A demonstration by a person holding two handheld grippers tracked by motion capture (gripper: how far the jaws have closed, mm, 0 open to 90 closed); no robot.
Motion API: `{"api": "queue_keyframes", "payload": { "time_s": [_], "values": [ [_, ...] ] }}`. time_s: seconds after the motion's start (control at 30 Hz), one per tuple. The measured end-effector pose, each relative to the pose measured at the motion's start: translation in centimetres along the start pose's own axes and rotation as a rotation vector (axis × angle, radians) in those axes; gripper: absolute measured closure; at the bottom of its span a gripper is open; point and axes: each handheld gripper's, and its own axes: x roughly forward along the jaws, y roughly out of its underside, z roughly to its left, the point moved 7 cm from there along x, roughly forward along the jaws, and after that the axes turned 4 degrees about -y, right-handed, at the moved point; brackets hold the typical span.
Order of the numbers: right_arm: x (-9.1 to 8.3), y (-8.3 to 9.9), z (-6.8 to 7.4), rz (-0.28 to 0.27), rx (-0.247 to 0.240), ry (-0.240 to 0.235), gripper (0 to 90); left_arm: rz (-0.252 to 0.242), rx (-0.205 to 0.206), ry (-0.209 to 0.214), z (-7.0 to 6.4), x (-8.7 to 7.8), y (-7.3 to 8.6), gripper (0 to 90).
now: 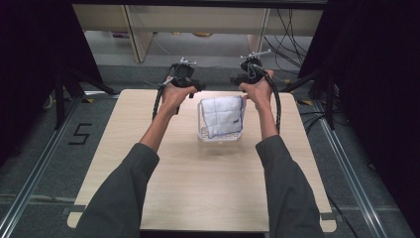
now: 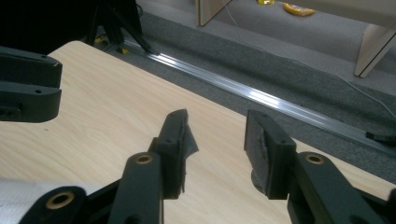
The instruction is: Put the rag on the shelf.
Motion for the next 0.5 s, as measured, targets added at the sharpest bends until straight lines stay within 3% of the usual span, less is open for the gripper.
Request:
{"api": "queue_keyframes", "payload": {
  "time_s": [0.1, 0.13, 0.27, 0.43, 0.5],
  "values": [
    [-0.7, -0.1, -0.1, -0.014, 0.009, 0.005, 53.0, 0.015, -0.005, -0.001, 0.6, -0.7, 0.5, 60.4],
    [-0.9, -0.3, -0.3, -0.034, -0.01, 0.009, 52.7, 0.018, -0.005, 0.003, 0.7, -0.8, 0.5, 60.0],
    [-1.5, 0.0, -0.3, -0.029, -0.019, 0.001, 51.1, 0.019, -0.007, -0.002, 1.3, -1.5, 0.7, 59.0],
    [-2.0, 0.5, -0.2, -0.02, 0.021, -0.011, 48.1, 0.013, -0.013, -0.006, 1.5, -2.1, 0.7, 55.7],
    [-2.0, 0.5, -0.4, -0.033, -0.003, -0.018, 46.4, 0.019, -0.009, -0.003, 1.5, -2.3, 0.7, 54.2]
  ]
}}
